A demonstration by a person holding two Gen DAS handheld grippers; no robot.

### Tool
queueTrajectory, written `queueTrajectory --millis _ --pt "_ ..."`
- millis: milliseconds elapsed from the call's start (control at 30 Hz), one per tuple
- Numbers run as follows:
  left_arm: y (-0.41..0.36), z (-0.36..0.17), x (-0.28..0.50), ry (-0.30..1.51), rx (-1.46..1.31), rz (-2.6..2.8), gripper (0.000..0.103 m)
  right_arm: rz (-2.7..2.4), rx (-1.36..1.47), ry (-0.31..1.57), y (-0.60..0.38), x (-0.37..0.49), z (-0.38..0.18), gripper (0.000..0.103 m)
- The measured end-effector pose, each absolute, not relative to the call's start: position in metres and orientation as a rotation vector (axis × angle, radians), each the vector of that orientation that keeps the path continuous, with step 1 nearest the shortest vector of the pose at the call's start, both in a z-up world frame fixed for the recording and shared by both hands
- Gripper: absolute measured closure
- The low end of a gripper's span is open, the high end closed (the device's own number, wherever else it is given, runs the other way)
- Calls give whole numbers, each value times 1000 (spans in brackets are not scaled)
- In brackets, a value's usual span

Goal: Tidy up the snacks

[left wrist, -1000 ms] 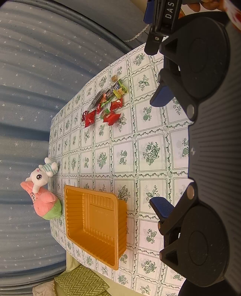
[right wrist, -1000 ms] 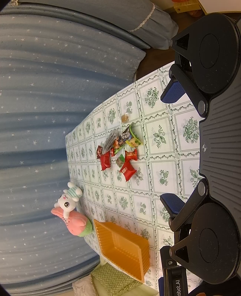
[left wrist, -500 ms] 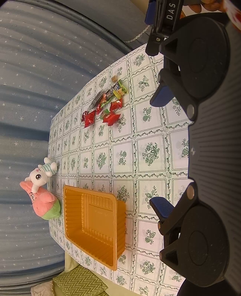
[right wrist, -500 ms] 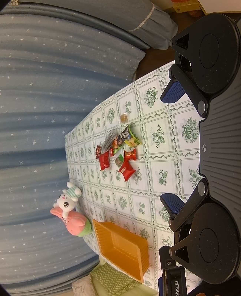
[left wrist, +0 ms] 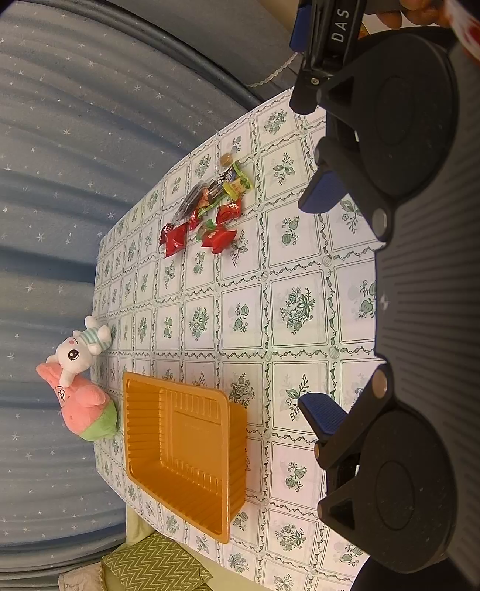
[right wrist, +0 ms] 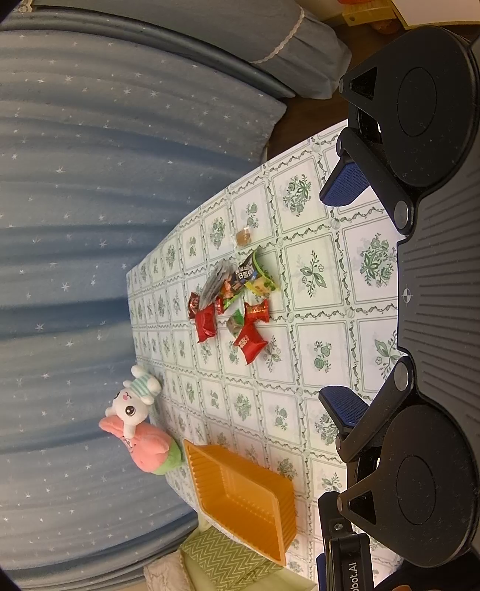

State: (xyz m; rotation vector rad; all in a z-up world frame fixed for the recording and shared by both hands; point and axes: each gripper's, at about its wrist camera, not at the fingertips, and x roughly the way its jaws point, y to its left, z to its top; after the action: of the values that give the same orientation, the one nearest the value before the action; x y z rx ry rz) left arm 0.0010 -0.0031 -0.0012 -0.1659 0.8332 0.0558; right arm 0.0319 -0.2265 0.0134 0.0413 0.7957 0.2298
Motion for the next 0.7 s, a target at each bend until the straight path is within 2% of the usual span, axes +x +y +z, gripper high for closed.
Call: queueTrajectory --millis 700 --pt "3 -8 17 838 -223 13 0 203 72 785 -237 43 5 0"
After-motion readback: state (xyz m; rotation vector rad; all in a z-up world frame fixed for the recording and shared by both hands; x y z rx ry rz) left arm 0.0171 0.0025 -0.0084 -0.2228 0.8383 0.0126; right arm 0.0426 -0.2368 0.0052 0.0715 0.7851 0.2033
